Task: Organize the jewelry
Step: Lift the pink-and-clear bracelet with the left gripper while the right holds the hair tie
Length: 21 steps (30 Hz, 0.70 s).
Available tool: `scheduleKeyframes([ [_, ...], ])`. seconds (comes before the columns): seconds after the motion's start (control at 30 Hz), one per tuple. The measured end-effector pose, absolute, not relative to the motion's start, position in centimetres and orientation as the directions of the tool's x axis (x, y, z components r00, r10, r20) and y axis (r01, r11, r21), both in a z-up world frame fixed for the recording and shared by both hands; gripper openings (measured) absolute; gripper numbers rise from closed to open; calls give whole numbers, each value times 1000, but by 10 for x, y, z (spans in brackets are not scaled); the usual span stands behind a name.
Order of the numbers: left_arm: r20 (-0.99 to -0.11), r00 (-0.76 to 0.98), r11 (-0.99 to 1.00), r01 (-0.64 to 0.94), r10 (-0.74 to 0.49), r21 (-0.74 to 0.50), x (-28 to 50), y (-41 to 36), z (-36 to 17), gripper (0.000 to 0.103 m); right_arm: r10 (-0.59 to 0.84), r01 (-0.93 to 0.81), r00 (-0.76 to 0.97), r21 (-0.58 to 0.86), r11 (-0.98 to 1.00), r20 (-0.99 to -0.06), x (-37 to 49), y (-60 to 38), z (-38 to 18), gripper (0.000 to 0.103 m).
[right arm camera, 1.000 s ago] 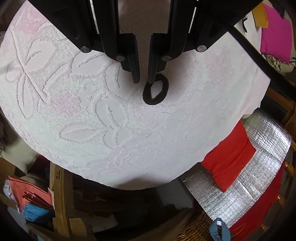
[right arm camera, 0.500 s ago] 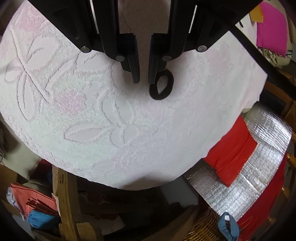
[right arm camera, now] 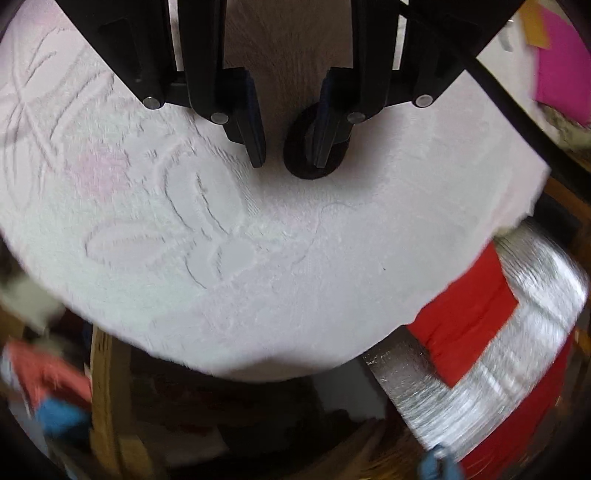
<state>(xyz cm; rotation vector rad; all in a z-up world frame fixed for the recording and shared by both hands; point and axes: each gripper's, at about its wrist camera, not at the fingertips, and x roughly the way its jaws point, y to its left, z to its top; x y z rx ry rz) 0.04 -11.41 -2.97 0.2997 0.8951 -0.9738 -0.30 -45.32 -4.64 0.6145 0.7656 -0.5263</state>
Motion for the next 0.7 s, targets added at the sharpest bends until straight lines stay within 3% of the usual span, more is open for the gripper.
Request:
scheduleKeyframes([
  [0.03,-772,254,560,814,-582,-155,2,-111,-30,9,-233,633,600,277,723,-765,1,-450,-46,14],
  [0.07,-773,256,564,811,-580,-156,3,-107,-30,9,-271,630,579,211,747,-769,7,-441,-45,8],
  [0.2,-770,251,580,794,-587,-183,9,-95,-27,13,-343,614,560,100,783,-754,13,-423,-41,8],
  [0.27,-775,229,579,788,-589,-207,9,-94,-28,36,-314,607,587,149,781,-747,8,-424,-35,8],
  [0.33,-791,239,604,772,-563,-196,9,-93,-30,51,-293,603,609,189,775,-737,2,-427,-28,8],
  [0.5,-786,224,636,727,-576,-259,15,-89,-34,52,-264,596,629,236,767,-731,-11,-431,-22,8],
  [0.7,-747,190,686,580,-638,-439,36,-84,-40,51,-236,593,627,259,762,-743,-8,-429,-28,8],
])
